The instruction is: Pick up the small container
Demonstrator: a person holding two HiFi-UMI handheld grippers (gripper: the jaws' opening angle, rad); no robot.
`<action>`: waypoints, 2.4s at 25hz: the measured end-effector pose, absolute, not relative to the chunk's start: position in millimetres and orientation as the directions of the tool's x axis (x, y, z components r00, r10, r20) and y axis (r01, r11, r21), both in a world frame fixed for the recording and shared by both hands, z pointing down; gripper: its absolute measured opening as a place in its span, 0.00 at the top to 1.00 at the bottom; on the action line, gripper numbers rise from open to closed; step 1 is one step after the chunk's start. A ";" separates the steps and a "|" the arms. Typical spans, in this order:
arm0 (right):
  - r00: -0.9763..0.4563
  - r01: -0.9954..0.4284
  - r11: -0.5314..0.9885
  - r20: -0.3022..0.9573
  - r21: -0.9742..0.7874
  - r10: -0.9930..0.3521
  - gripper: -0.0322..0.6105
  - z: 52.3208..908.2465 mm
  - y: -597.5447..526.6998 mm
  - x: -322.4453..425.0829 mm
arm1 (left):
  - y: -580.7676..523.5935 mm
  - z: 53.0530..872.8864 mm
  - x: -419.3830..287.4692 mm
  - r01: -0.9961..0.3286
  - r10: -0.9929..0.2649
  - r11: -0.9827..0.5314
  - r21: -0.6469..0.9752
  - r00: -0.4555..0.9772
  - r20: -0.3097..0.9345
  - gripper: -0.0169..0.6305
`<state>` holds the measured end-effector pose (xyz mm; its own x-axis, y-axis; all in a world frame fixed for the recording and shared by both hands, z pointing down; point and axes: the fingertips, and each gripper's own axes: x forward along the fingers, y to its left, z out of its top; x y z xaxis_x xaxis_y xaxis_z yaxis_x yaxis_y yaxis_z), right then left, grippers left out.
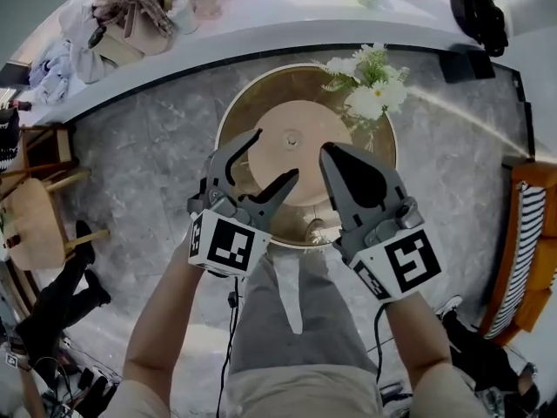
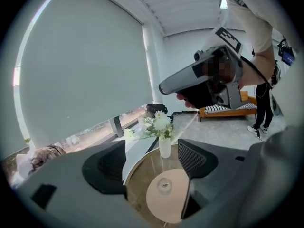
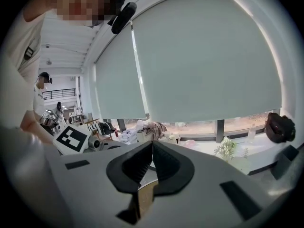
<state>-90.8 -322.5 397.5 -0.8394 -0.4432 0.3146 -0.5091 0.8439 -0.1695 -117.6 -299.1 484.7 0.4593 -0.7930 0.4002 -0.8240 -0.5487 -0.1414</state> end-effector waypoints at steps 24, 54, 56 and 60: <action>-0.822 -0.503 0.842 0.410 -0.195 -0.396 0.94 613.6 -337.8 -109.0 | -343.1 733.8 -91.2 -0.750 -0.676 -0.658 -0.065 0.550 0.490 0.45; -0.814 -0.517 0.814 0.444 -0.264 -0.374 0.94 730.7 -343.5 -85.9 | -365.8 845.7 -60.7 -0.729 -0.603 -0.684 0.008 0.572 0.556 0.45; -0.815 -0.517 0.814 0.443 -0.265 -0.373 0.94 737.0 -345.5 -85.5 | -367.0 848.3 -59.9 -0.729 -0.611 -0.685 -0.004 0.571 0.549 0.45; -0.822 -0.504 0.822 0.437 -0.264 -0.364 0.94 742.1 -346.4 -90.1 | -367.7 849.7 -59.5 -0.722 -0.608 -0.692 -0.007 0.577 0.546 0.45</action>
